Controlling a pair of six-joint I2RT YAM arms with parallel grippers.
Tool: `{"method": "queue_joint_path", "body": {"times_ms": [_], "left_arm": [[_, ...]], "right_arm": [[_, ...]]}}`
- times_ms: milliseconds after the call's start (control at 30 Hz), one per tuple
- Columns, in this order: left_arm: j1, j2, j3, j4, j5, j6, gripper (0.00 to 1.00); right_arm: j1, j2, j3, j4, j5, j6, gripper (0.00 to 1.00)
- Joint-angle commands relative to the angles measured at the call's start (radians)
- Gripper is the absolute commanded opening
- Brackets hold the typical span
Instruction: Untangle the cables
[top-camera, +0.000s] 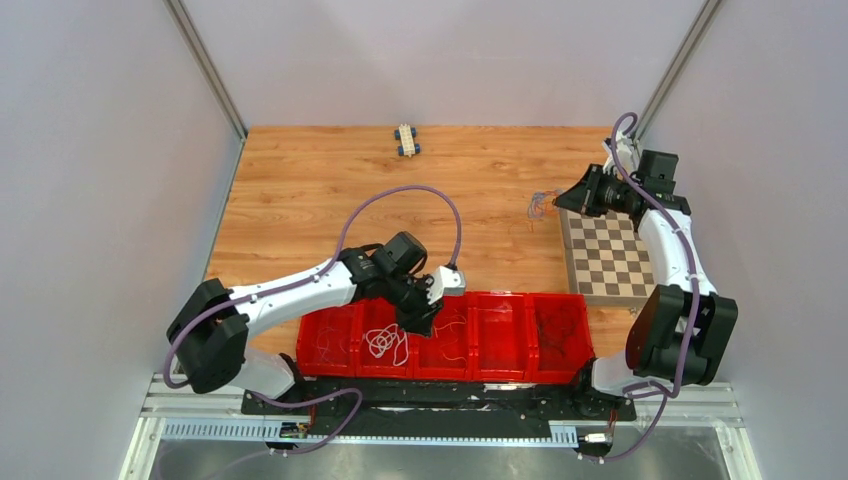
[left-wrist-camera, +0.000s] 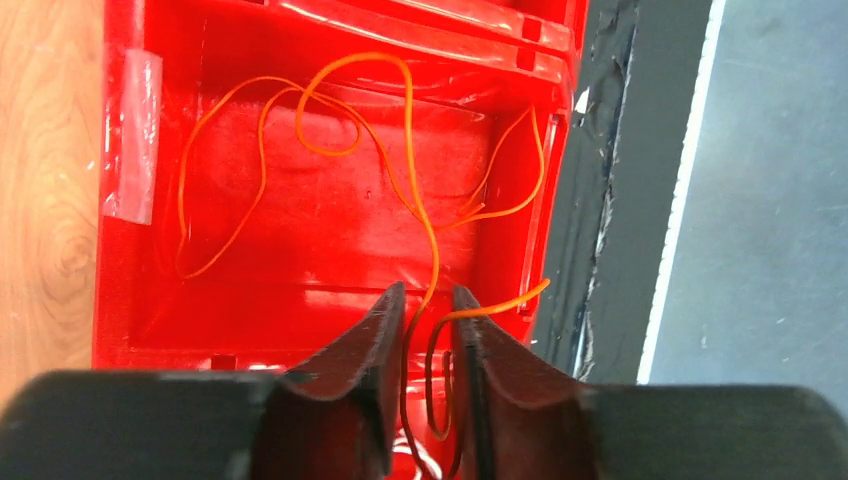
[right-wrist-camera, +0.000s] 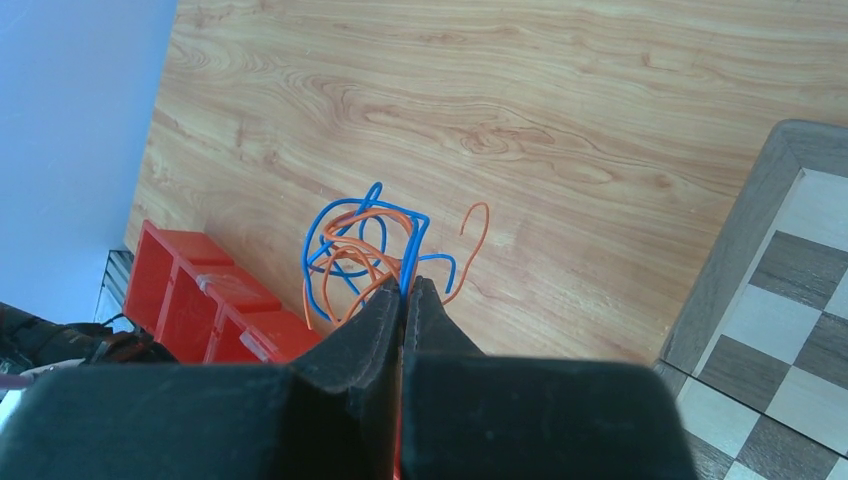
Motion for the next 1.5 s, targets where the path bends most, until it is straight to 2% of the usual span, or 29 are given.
{"method": "queue_joint_path", "body": {"times_ms": [0, 67, 100, 133, 200, 300, 433, 567, 767, 1000, 1133, 1300, 1367, 1467], "left_arm": [[-0.031, -0.020, 0.091, -0.024, -0.063, 0.067, 0.36], [-0.030, -0.050, 0.134, -0.086, -0.082, 0.108, 0.54], [-0.017, -0.088, 0.146, -0.101, -0.075, 0.128, 0.67], [-0.006, -0.111, 0.160, -0.114, -0.033, 0.132, 0.79], [0.073, -0.218, 0.171, -0.096, 0.047, 0.108, 0.94], [0.163, -0.283, 0.193, -0.049, 0.112, 0.066, 1.00], [0.265, -0.243, 0.327, -0.023, 0.133, 0.021, 1.00], [0.315, -0.167, 0.392, 0.066, 0.218, -0.074, 0.93], [0.318, -0.170, 0.271, 0.316, 0.322, -0.127, 0.80], [0.316, -0.164, 0.173, 0.469, 0.330, -0.120, 0.75], [0.301, -0.136, 0.188, 0.504, 0.331, -0.186, 0.70], [0.290, -0.095, 0.206, 0.503, 0.305, -0.263, 0.68], [0.289, -0.082, 0.209, 0.503, 0.306, -0.291, 0.63], [0.290, -0.074, 0.211, 0.491, 0.303, -0.310, 0.49]], "right_arm": [[0.014, -0.060, -0.005, 0.019, -0.046, -0.039, 0.00], [0.021, -0.071, -0.005, 0.018, -0.068, -0.042, 0.00], [0.029, -0.076, -0.006, 0.018, -0.080, -0.043, 0.00], [0.042, -0.083, -0.005, 0.020, -0.092, -0.046, 0.00], [0.075, -0.092, -0.001, 0.020, -0.117, -0.046, 0.00], [0.145, -0.103, 0.010, 0.019, -0.150, -0.099, 0.00], [0.227, -0.117, 0.035, 0.019, -0.180, -0.132, 0.00], [0.324, -0.127, 0.056, 0.019, -0.248, -0.154, 0.00], [0.423, -0.161, 0.072, 0.019, -0.318, -0.230, 0.00], [0.513, -0.163, 0.099, 0.019, -0.320, -0.222, 0.00], [0.541, -0.160, 0.103, 0.019, -0.306, -0.242, 0.00], [0.557, -0.139, 0.130, 0.021, -0.302, -0.243, 0.00], [0.557, -0.133, 0.138, 0.021, -0.301, -0.243, 0.00], [0.557, -0.127, 0.143, 0.020, -0.296, -0.244, 0.00]]}}
